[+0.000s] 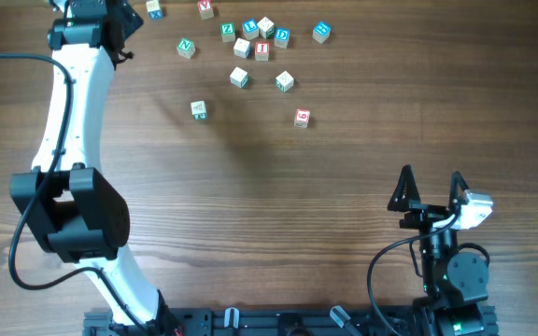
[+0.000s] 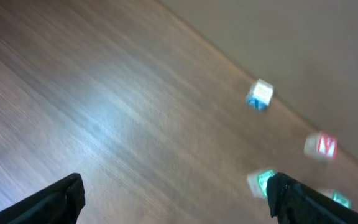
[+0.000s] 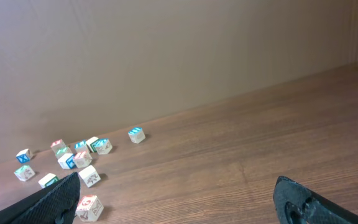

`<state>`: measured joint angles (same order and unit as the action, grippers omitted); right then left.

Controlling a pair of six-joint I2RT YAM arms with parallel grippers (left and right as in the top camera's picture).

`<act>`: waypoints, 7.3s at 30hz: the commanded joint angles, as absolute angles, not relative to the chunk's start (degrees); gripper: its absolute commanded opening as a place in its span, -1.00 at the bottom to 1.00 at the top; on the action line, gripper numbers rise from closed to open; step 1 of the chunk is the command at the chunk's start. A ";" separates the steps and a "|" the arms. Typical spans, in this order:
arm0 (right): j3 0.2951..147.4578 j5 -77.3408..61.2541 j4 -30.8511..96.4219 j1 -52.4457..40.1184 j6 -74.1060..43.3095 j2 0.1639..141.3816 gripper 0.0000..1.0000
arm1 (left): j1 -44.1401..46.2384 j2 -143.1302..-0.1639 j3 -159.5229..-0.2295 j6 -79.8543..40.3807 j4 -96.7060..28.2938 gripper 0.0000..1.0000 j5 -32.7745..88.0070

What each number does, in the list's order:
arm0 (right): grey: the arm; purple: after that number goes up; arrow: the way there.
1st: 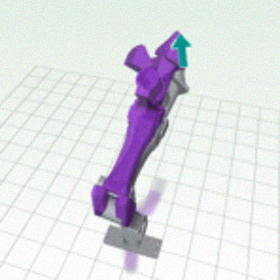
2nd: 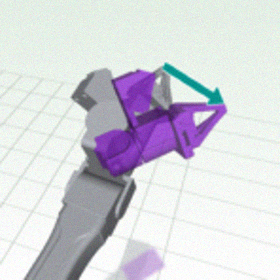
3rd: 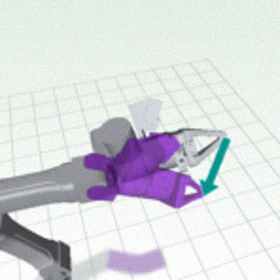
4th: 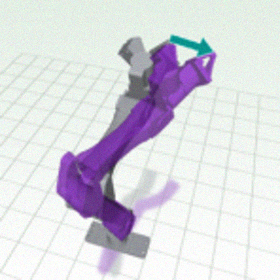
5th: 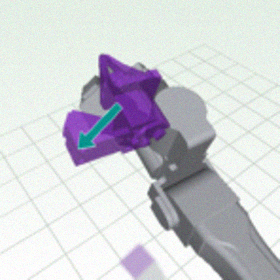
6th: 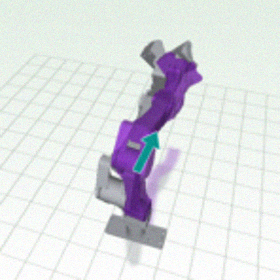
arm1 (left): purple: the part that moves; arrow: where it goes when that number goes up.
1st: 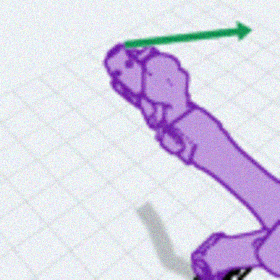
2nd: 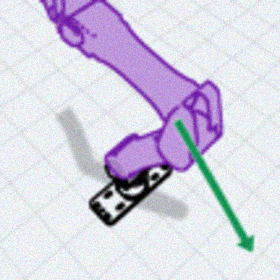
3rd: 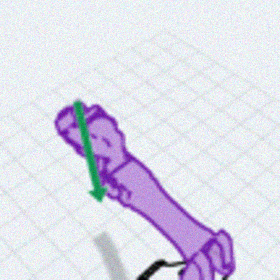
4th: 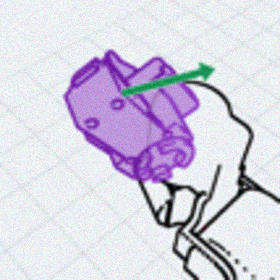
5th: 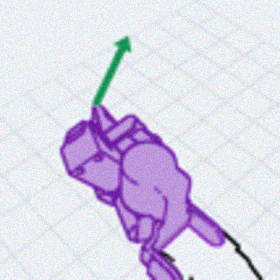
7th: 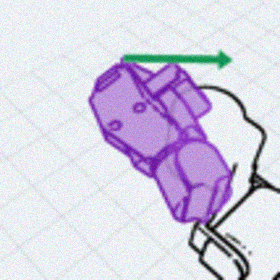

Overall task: Form a tower
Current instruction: 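Reach the left gripper forward toward the block with red letter A, then lower the left gripper over the A block and close on it, then carry the A block toward the table center with the left gripper, then set the A block down and open the left gripper, lifting away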

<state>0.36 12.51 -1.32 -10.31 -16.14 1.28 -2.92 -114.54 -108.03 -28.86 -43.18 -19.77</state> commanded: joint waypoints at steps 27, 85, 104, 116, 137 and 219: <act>0.30 13.10 -1.58 -10.07 -15.16 1.04 1.00 | 4.78 -114.39 -108.77 -11.99 -67.66 1.00 4.27; 0.30 13.10 -1.56 -10.07 -15.18 1.04 1.00 | 8.64 -114.69 -78.48 -19.77 -29.47 0.22 -4.58; 0.30 13.10 -1.56 -10.07 -15.16 1.04 0.99 | 8.86 -118.83 -77.73 -19.77 -23.38 -0.29 -4.54; 0.30 13.08 -1.56 -10.07 -15.16 1.04 0.99 | 8.91 -109.54 -77.76 -19.79 -33.17 -0.35 -1.41; 0.30 13.10 -1.56 -10.07 -15.16 1.04 0.99 | 28.08 -100.20 -69.30 -35.70 -44.40 -0.45 -0.75; 0.30 13.10 -1.56 -10.07 -15.18 1.04 1.00 | 8.73 -105.10 -72.82 -27.40 -42.46 1.00 -4.58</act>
